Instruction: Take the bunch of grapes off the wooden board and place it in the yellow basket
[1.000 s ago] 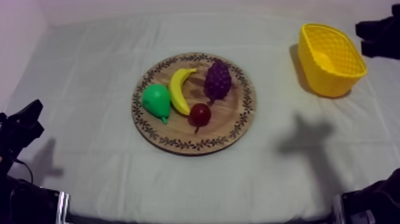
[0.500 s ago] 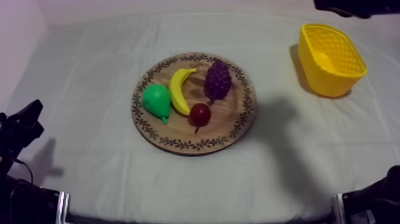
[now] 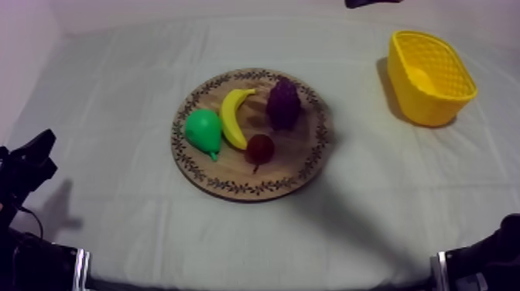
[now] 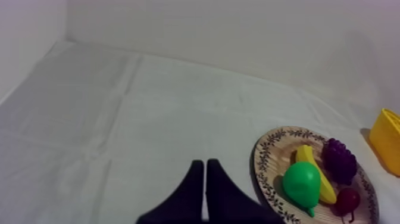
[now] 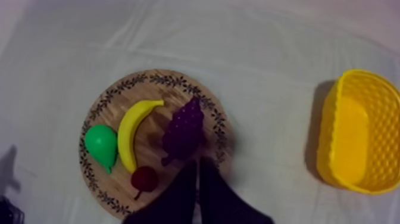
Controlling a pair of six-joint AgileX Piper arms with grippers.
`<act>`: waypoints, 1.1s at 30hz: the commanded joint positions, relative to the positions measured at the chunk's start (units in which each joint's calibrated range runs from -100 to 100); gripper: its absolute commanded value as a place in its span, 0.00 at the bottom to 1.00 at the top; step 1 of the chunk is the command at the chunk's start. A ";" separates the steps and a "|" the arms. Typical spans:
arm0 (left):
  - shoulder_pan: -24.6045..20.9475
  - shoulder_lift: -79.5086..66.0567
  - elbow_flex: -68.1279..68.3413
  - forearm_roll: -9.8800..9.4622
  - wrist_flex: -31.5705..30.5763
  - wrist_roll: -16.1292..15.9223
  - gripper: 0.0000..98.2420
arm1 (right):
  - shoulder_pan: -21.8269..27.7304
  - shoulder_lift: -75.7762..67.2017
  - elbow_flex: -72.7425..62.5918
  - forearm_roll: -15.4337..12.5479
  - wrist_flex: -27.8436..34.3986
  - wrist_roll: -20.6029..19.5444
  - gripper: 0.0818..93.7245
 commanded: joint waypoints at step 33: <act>-0.02 0.00 -0.02 0.01 0.00 0.00 0.00 | -0.42 30.18 -25.12 -4.19 15.70 -2.52 0.04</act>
